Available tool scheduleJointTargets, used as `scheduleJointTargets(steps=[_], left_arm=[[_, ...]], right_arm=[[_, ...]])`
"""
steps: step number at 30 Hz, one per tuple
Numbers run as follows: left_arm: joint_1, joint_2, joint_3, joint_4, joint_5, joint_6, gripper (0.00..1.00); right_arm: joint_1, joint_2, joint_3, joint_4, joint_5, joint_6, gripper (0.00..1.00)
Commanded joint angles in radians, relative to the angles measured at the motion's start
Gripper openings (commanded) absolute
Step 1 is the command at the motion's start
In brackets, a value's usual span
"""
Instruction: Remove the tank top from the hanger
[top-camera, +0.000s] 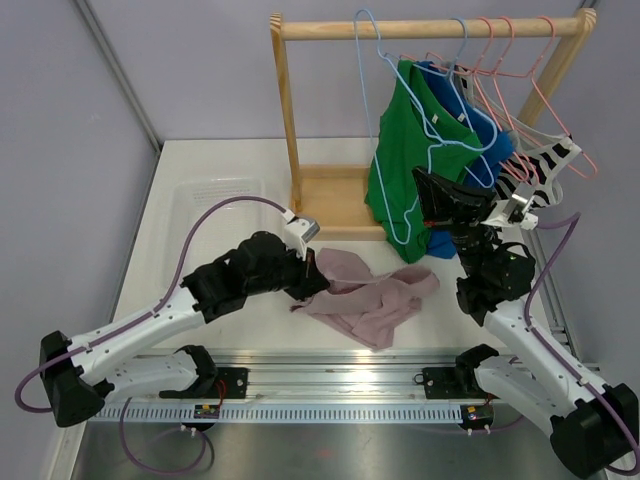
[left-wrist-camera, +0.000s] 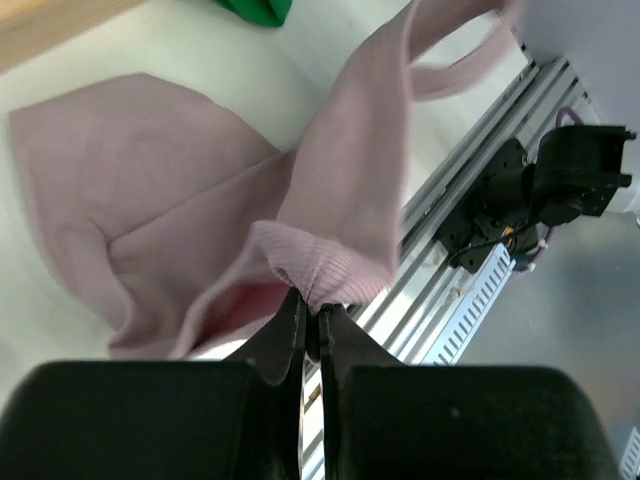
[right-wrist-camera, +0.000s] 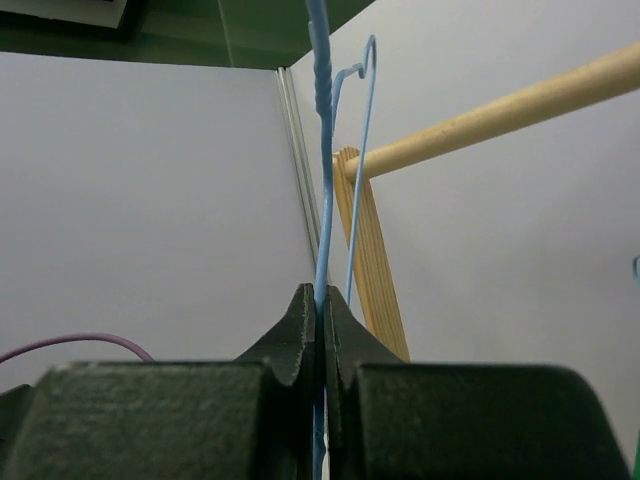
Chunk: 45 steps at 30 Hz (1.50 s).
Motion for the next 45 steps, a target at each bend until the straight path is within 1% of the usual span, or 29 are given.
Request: scheduleJointTargets(steps=[1, 2, 3, 4, 5, 6, 7, 8, 9, 10, 11, 12, 14, 15, 16, 19, 20, 23, 24, 25, 27, 29, 30, 31, 35, 37, 38, 41, 45], left_arm=[[-0.036, 0.032, -0.014, 0.048, 0.007, 0.025, 0.00], [-0.043, 0.055, -0.016, 0.044, -0.012, 0.028, 0.00], [-0.056, 0.064, -0.011, 0.033, -0.038, 0.024, 0.00], [-0.060, 0.075, -0.007, 0.021, -0.098, 0.015, 0.02], [-0.061, 0.086, -0.002, -0.008, -0.126, -0.002, 0.07], [-0.063, 0.088, 0.012, -0.021, -0.143, -0.010, 0.13], [-0.063, 0.085, 0.015, -0.039, -0.226, -0.019, 0.17], [-0.063, 0.074, 0.019, -0.068, -0.259, -0.034, 0.23], [-0.063, 0.066, 0.022, -0.081, -0.287, -0.038, 0.42], [-0.061, 0.057, 0.032, -0.096, -0.340, -0.039, 0.54], [-0.063, 0.048, 0.038, -0.130, -0.367, -0.044, 0.67], [-0.063, 0.029, 0.044, -0.144, -0.387, -0.044, 0.86], [-0.063, 0.006, 0.061, -0.186, -0.434, -0.038, 0.99], [-0.063, -0.020, 0.067, -0.200, -0.449, -0.036, 0.99], [-0.063, -0.032, 0.078, -0.229, -0.478, -0.030, 0.99], [-0.063, -0.080, 0.098, -0.295, -0.551, -0.028, 0.99], [-0.063, -0.093, 0.101, -0.309, -0.562, -0.025, 0.99], [-0.064, -0.127, 0.114, -0.358, -0.589, -0.004, 0.99], [-0.063, -0.132, 0.121, -0.374, -0.597, -0.002, 0.99], [-0.064, -0.144, 0.127, -0.406, -0.612, -0.007, 0.99], [-0.064, -0.161, 0.141, -0.433, -0.620, -0.010, 0.99], [-0.064, -0.190, 0.139, -0.453, -0.621, -0.008, 0.99], [-0.063, -0.201, 0.135, -0.458, -0.623, -0.007, 0.99], [-0.063, -0.208, 0.128, -0.463, -0.628, -0.002, 0.99], [-0.064, -0.213, 0.127, -0.467, -0.625, -0.005, 0.99], [-0.063, -0.199, 0.136, -0.449, -0.600, -0.007, 0.99], [-0.064, -0.190, 0.141, -0.441, -0.591, -0.005, 0.99], [-0.066, -0.152, 0.142, -0.406, -0.572, -0.007, 0.99], [-0.072, -0.098, 0.134, -0.326, -0.534, -0.012, 0.99]], right_arm=[[0.028, -0.021, -0.002, 0.001, 0.069, -0.215, 0.00], [0.028, -0.020, 0.004, -0.003, 0.072, -0.218, 0.00], [0.028, -0.040, 0.059, -0.070, 0.071, -0.201, 0.00], [0.028, -0.059, 0.108, -0.183, 0.062, -0.189, 0.00], [0.028, -0.074, 0.165, -0.490, 0.048, -0.186, 0.00], [0.028, -0.080, 0.284, -0.634, 0.039, -0.186, 0.01], [0.028, -0.080, 0.334, -0.872, 0.057, -0.175, 0.00], [0.029, -0.080, 0.374, -0.966, 0.065, -0.166, 0.00], [0.028, -0.086, 0.413, -1.032, 0.065, -0.182, 0.00], [0.028, -0.096, 0.420, -1.106, 0.054, -0.190, 0.00], [0.028, -0.106, 0.421, -1.123, 0.056, -0.190, 0.00], [0.028, -0.122, 0.421, -1.158, 0.063, -0.189, 0.00], [0.028, -0.122, 0.446, -1.235, 0.103, -0.186, 0.00], [0.028, -0.111, 0.490, -1.272, 0.123, -0.198, 0.00], [0.028, -0.106, 0.515, -1.348, 0.131, -0.207, 0.00], [0.026, -0.082, 0.593, -1.460, 0.172, -0.219, 0.00], [0.028, -0.070, 0.611, -1.470, 0.200, -0.224, 0.00], [0.028, 0.037, 0.734, -1.539, 0.247, -0.267, 0.00], [0.028, 0.112, 0.827, -1.566, 0.287, -0.278, 0.00], [0.028, 0.148, 0.872, -1.608, 0.307, -0.284, 0.00], [0.028, 0.237, 0.981, -1.628, 0.345, -0.302, 0.00], [0.028, 0.292, 1.041, -1.636, 0.358, -0.319, 0.00], [0.026, 0.353, 1.116, -1.648, 0.368, -0.321, 0.00], [0.028, 0.384, 1.156, -1.675, 0.373, -0.324, 0.00], [0.026, 0.553, 1.351, -1.718, 0.395, -0.350, 0.00], [0.026, 0.590, 1.392, -1.720, 0.398, -0.359, 0.00], [0.026, 0.623, 1.441, -1.728, 0.399, -0.361, 0.00], [0.028, 0.679, 1.510, -1.763, 0.379, -0.361, 0.00], [0.028, 0.710, 1.520, -1.777, 0.343, -0.354, 0.00]])
